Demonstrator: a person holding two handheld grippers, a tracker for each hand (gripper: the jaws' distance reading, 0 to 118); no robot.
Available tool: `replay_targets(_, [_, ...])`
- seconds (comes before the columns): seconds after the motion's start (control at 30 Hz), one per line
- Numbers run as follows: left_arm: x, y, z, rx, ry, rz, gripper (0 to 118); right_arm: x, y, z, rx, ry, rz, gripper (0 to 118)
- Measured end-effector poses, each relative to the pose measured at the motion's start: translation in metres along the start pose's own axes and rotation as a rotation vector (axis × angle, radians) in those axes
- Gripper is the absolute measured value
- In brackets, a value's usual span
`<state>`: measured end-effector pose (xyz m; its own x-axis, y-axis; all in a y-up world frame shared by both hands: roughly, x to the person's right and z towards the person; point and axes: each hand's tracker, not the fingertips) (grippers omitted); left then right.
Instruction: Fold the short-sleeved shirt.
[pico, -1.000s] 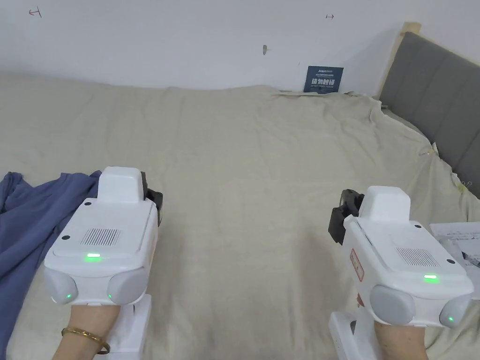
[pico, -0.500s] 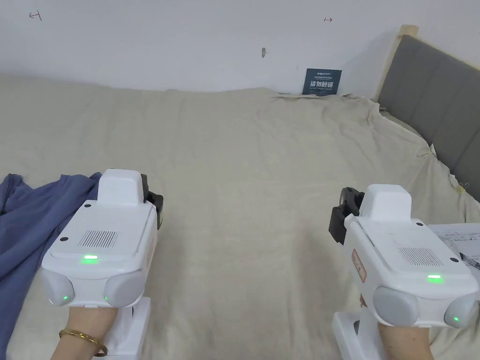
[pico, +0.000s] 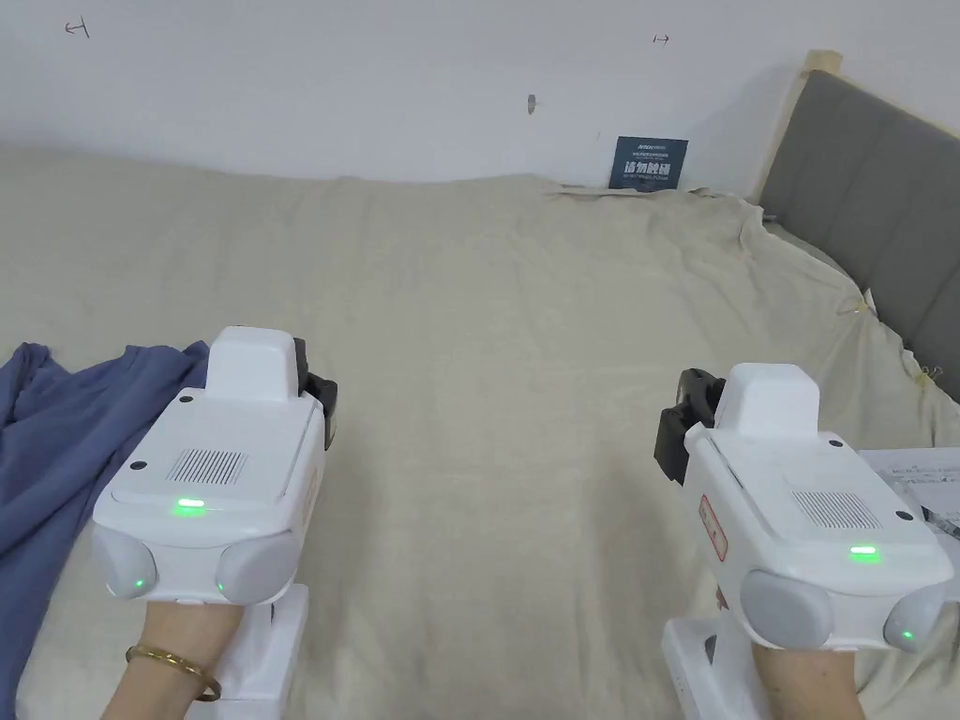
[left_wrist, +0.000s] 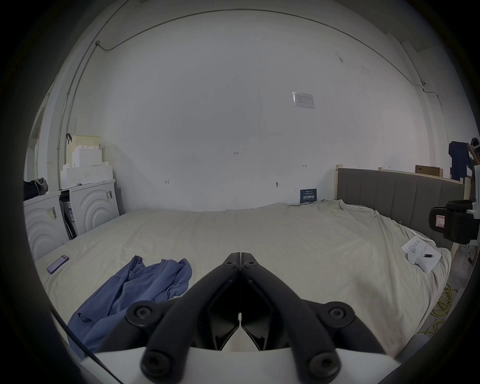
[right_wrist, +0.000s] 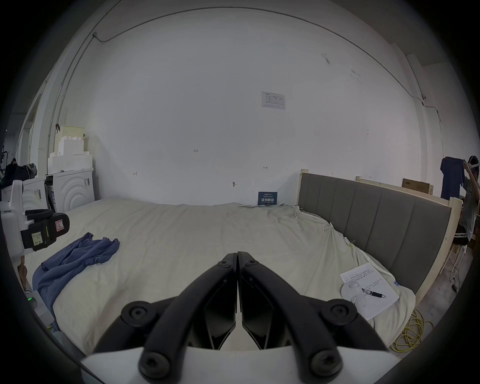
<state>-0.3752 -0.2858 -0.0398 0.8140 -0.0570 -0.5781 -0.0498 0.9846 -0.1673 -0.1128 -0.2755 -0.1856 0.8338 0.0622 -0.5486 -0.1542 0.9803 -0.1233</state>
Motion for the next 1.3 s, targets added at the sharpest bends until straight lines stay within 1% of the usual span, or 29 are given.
replay_targets(0.97, [0.0083, 0.0064, 0.0001, 0.013, -0.011, -0.014, 0, 0.0010, 0.0025, -0.0003, 0.005, 0.003, 0.008, 0])
replay_targets(1.3, [0.0079, 0.0076, 0.0017, 0.015, -0.011, 0.002, 0, -0.0006, 0.0034, -0.0010, 0.003, 0.006, 0.013, 0])
